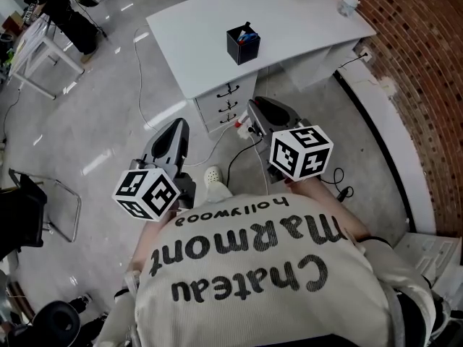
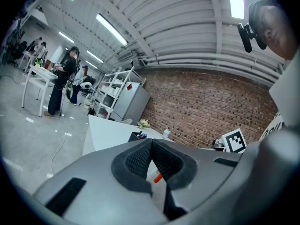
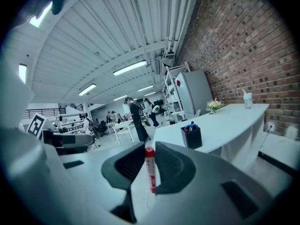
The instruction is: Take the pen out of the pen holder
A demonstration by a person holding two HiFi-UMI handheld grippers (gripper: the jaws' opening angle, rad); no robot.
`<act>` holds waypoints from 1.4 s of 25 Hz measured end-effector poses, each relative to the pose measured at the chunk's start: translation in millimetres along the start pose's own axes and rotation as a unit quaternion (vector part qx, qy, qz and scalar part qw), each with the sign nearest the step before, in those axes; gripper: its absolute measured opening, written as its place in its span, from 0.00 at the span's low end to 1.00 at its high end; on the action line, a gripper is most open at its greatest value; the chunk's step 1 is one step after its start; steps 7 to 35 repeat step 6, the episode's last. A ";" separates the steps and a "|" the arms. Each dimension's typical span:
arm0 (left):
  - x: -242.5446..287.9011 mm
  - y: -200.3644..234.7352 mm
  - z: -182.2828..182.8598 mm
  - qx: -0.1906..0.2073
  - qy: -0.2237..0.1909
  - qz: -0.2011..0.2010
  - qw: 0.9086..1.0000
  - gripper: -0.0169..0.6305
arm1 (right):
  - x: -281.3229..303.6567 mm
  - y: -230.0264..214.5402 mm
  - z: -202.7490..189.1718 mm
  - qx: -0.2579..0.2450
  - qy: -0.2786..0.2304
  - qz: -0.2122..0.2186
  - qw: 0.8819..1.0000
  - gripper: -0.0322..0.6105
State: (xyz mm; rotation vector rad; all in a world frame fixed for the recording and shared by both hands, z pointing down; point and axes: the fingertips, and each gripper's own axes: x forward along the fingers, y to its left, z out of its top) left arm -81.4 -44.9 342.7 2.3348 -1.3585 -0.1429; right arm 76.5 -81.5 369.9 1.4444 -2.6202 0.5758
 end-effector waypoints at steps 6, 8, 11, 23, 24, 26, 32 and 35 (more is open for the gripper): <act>2.1 -2.7 0.7 -0.006 -0.001 -0.004 1.000 0.03 | -1.4 -2.0 0.5 -0.001 0.000 -0.001 1.000 0.16; 2.1 -2.7 0.7 -0.006 -0.001 -0.004 1.000 0.03 | -1.4 -2.0 0.5 -0.001 0.000 -0.001 1.000 0.16; 2.1 -2.7 0.7 -0.006 -0.001 -0.004 1.000 0.03 | -1.4 -2.0 0.5 -0.001 0.000 -0.001 1.000 0.16; 2.1 -2.7 0.7 -0.006 -0.001 -0.004 1.000 0.03 | -1.4 -2.0 0.5 -0.001 0.000 -0.001 1.000 0.16; 2.1 -2.7 0.7 -0.006 -0.001 -0.004 1.000 0.03 | -1.4 -2.0 0.5 -0.001 0.000 -0.001 1.000 0.16; 2.1 -2.7 0.7 -0.006 -0.001 -0.004 1.000 0.03 | -1.4 -2.0 0.5 -0.001 0.000 -0.001 1.000 0.16; 2.1 -2.7 0.7 -0.006 -0.001 -0.004 1.000 0.03 | -1.4 -2.0 0.5 -0.001 0.000 -0.001 1.000 0.16; 2.1 -2.7 0.7 -0.006 -0.001 -0.004 1.000 0.03 | -1.4 -2.0 0.5 -0.001 0.000 -0.001 1.000 0.16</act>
